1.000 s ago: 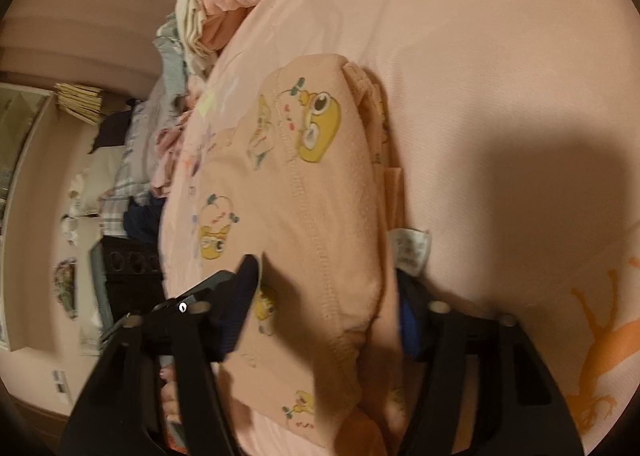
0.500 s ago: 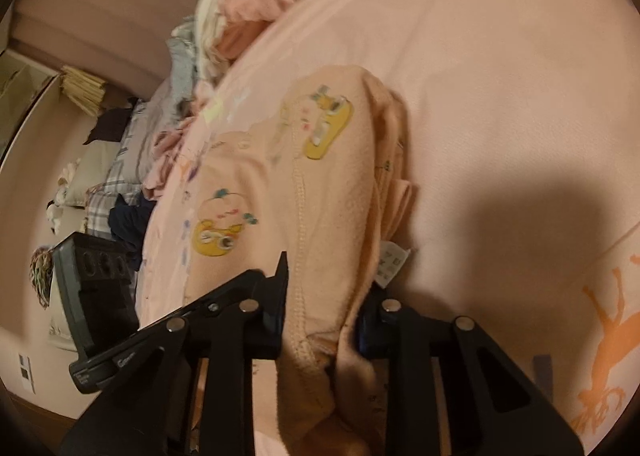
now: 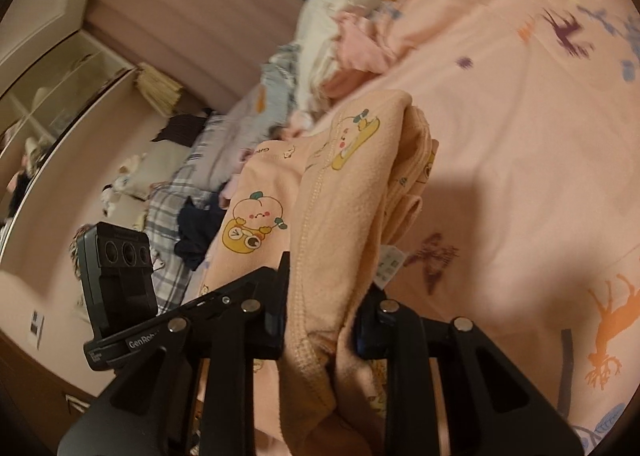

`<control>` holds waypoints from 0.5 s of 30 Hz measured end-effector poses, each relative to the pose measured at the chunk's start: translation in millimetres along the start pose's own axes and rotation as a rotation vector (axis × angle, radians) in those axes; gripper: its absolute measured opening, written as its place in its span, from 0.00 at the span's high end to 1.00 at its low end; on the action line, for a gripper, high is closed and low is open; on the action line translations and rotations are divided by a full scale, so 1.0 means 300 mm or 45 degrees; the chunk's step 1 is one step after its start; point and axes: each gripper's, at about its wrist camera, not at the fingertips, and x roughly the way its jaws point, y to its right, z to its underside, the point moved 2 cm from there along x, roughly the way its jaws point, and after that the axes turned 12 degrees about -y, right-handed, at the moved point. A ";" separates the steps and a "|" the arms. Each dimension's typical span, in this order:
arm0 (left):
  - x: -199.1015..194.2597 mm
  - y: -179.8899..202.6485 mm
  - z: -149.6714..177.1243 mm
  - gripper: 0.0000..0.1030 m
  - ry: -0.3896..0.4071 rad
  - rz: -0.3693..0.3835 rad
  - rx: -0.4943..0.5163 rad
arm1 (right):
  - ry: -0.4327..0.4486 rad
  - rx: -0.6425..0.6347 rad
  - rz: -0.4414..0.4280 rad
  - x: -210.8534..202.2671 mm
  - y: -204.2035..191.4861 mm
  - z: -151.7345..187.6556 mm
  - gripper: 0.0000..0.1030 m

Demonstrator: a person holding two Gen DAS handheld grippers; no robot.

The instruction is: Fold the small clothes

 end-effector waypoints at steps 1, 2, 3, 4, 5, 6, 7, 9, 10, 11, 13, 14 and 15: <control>-0.025 0.006 0.004 0.77 0.016 -0.016 0.015 | 0.007 -0.019 -0.012 -0.004 -0.023 0.001 0.76; -0.037 0.014 0.006 0.77 0.027 -0.030 0.024 | 0.013 -0.039 -0.024 -0.005 -0.048 0.001 0.76; -0.061 0.016 0.009 0.77 0.042 -0.048 0.031 | 0.018 -0.060 -0.030 -0.002 -0.074 0.000 0.76; -0.078 0.016 0.013 0.77 0.056 -0.063 0.033 | 0.018 -0.076 -0.034 -0.001 -0.089 -0.001 0.76; -0.103 0.009 0.015 0.77 0.069 -0.083 0.034 | 0.015 -0.091 -0.037 0.007 -0.109 -0.002 0.76; -0.122 -0.001 0.019 0.77 0.075 -0.094 0.033 | 0.011 -0.100 -0.041 0.014 -0.125 -0.005 0.76; -0.138 -0.011 0.022 0.77 0.080 -0.104 0.028 | 0.002 -0.111 -0.049 0.027 -0.145 -0.008 0.76; -0.174 -0.039 0.031 0.77 0.089 -0.118 0.010 | -0.016 -0.130 -0.058 0.053 -0.179 -0.013 0.76; -0.188 -0.051 0.035 0.77 0.094 -0.122 0.004 | -0.029 -0.141 -0.057 0.066 -0.197 -0.016 0.76; -0.209 -0.067 0.040 0.77 0.102 -0.127 -0.001 | -0.039 -0.150 -0.054 0.080 -0.217 -0.017 0.76; -0.234 -0.086 0.044 0.77 0.115 -0.130 -0.019 | -0.045 -0.173 -0.055 0.098 -0.263 -0.016 0.76; -0.249 -0.091 0.047 0.77 0.122 -0.134 -0.023 | -0.046 -0.186 -0.055 0.102 -0.284 -0.014 0.76; -0.271 -0.103 0.050 0.77 0.134 -0.140 -0.023 | -0.049 -0.200 -0.053 0.109 -0.307 -0.012 0.76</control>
